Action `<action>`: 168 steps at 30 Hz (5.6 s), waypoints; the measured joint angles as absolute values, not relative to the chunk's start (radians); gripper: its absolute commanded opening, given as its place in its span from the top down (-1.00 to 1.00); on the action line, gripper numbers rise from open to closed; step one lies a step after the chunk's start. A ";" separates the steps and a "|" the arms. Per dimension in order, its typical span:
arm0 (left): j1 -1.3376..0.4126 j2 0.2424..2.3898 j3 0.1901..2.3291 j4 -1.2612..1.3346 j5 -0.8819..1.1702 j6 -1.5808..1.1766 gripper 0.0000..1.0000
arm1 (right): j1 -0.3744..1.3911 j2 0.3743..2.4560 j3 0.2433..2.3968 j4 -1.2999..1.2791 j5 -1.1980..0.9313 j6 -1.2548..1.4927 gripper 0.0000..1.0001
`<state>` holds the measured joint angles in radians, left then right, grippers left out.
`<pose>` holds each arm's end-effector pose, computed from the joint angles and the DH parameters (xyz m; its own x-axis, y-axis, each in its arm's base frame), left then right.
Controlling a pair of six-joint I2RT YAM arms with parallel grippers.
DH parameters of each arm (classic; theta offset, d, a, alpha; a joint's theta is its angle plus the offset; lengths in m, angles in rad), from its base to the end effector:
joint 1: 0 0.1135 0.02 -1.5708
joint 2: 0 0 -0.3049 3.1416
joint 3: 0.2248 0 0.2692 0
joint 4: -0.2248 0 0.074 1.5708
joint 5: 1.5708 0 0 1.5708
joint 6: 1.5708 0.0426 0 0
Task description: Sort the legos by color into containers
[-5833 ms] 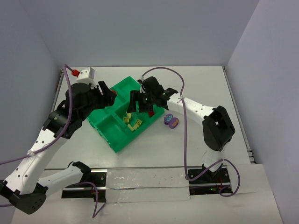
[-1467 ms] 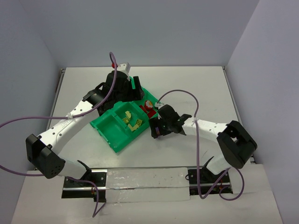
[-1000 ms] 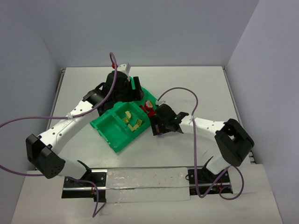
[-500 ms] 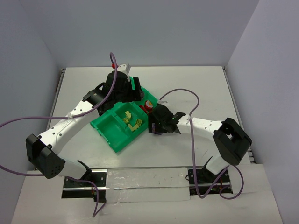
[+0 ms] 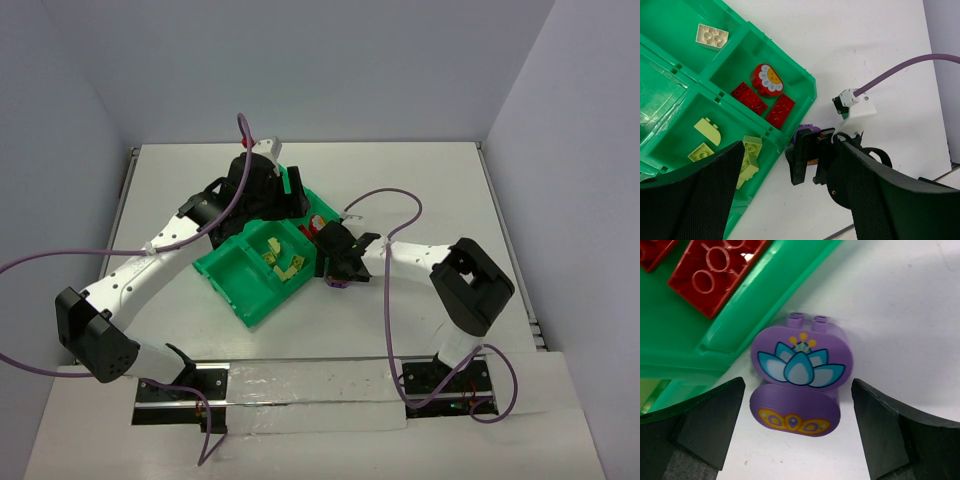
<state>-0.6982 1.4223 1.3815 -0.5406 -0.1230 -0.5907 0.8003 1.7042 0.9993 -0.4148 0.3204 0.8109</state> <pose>0.2613 -0.2125 0.4004 -0.6610 -0.1669 -0.7316 0.2304 0.8828 -0.4095 0.2528 0.2412 0.1884 -0.8562 0.1058 -0.5058 0.0511 0.9914 0.1208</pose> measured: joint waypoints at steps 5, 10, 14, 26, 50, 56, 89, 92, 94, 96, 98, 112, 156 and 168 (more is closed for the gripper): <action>-0.699 1.422 1.382 -0.540 -0.119 -0.591 -0.70 | 0.801 1.704 0.997 -0.425 0.362 0.832 -0.87; -0.699 1.422 1.381 -0.540 -0.118 -0.591 -0.70 | 0.801 1.704 0.992 -0.426 0.370 0.821 -0.78; -0.699 1.422 1.380 -0.540 -0.117 -0.591 -0.70 | 0.801 1.702 0.973 -0.409 0.362 0.810 -0.75; -0.699 1.423 1.380 -0.541 -0.116 -0.591 -0.70 | 0.823 1.658 0.923 -0.391 0.324 0.712 -0.79; -0.699 1.427 1.363 -0.545 -0.119 -0.592 -0.70 | 0.833 1.668 0.927 -0.374 0.332 0.441 -0.21; -0.699 1.448 1.363 -0.553 -0.128 -0.595 -0.69 | 0.833 1.667 0.927 -0.368 0.324 0.421 0.00; -0.601 1.485 1.163 -0.221 0.443 -0.821 -0.71 | 0.833 1.060 0.822 -0.460 0.275 0.390 0.02; -0.620 1.528 1.163 -0.164 0.500 -0.838 -0.71 | 0.833 1.050 0.823 -0.465 0.269 0.387 0.01; -0.637 1.563 1.163 -0.145 0.529 -0.845 -0.71 | 0.833 1.045 0.823 -0.466 0.267 0.385 0.01; -0.655 1.601 1.168 -0.137 0.547 -0.845 -0.70 | 0.833 1.041 0.824 -0.468 0.265 0.384 0.01; -0.673 1.642 1.182 -0.141 0.556 -0.840 -0.70 | 0.833 1.036 0.825 -0.470 0.265 0.383 0.01; -0.715 1.692 1.192 -0.078 0.679 -0.835 -0.21 | 0.833 1.036 0.849 -0.496 0.265 0.368 -0.01; -0.618 1.401 1.085 0.052 0.539 -0.966 1.00 | 0.399 0.848 0.559 0.318 -0.519 0.898 -0.92; -0.612 1.355 1.057 0.132 0.568 -1.013 1.00 | 0.342 0.931 0.466 0.651 -0.565 1.121 -0.75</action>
